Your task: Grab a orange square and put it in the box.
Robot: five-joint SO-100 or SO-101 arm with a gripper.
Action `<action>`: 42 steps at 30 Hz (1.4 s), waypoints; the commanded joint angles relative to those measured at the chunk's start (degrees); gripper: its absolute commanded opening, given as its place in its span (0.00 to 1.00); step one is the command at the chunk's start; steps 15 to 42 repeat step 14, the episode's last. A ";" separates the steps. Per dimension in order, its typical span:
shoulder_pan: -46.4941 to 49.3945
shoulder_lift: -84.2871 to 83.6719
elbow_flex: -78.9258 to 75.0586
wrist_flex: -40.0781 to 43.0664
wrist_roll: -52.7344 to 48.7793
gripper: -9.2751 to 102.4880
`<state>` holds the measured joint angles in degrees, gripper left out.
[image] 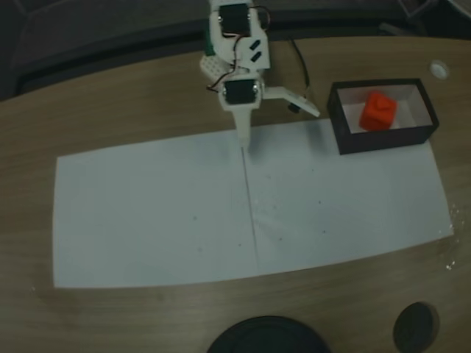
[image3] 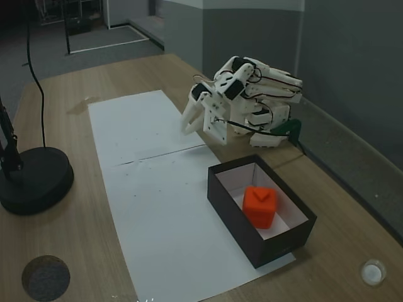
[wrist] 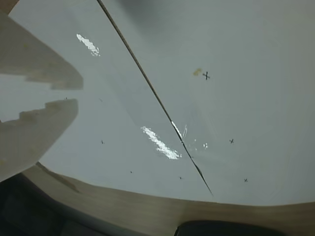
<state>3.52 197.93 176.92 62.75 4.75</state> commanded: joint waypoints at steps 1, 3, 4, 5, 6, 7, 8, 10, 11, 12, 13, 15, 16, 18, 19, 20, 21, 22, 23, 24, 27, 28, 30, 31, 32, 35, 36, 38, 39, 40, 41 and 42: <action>-0.35 1.14 -3.16 4.13 0.09 0.08; -0.53 1.14 -4.13 7.91 0.09 0.08; -0.97 1.14 -4.57 9.93 0.09 0.08; -1.58 1.14 -5.01 11.16 0.09 0.08; -1.58 1.14 -5.01 11.25 0.09 0.08; -1.58 1.14 -5.01 11.16 0.09 0.08; -1.58 1.14 -5.01 11.16 0.09 0.08; -1.58 1.14 -5.01 11.16 0.09 0.08; -1.58 1.14 -5.01 11.16 0.09 0.08; -1.58 1.14 -5.01 11.16 0.18 0.08; -1.58 1.14 -5.01 11.16 0.18 0.08; -1.58 1.14 -5.01 11.16 0.18 0.08; -1.58 1.14 -5.01 11.16 0.18 0.08; -1.58 1.14 -5.01 11.16 0.18 0.08; -1.58 1.14 -5.01 11.16 0.18 0.08; -1.58 1.14 -5.01 11.16 0.18 0.08; -1.58 1.14 -5.01 11.16 0.18 0.08; -1.58 1.14 -5.01 11.16 0.18 0.08; -1.58 1.14 -5.01 11.16 0.18 0.08; -1.58 1.14 -5.01 11.16 0.18 0.08; -1.58 1.14 -5.01 11.16 0.18 0.08; -1.58 1.14 -5.01 11.16 0.18 0.08; -1.58 1.14 -5.01 11.16 0.18 0.08; -1.58 1.14 -5.01 11.16 0.18 0.08; -1.58 1.14 -5.01 11.16 0.18 0.08; -1.58 1.14 -5.01 11.16 0.18 0.08; -1.58 1.14 -5.01 11.16 0.18 0.08; -1.58 1.14 -5.01 11.16 0.18 0.08; -1.58 1.14 -5.01 11.16 0.18 0.08; -1.58 1.14 -5.01 11.16 0.18 0.08; -1.58 1.14 -5.01 11.16 0.18 0.08; -1.58 1.14 -5.01 11.16 0.18 0.08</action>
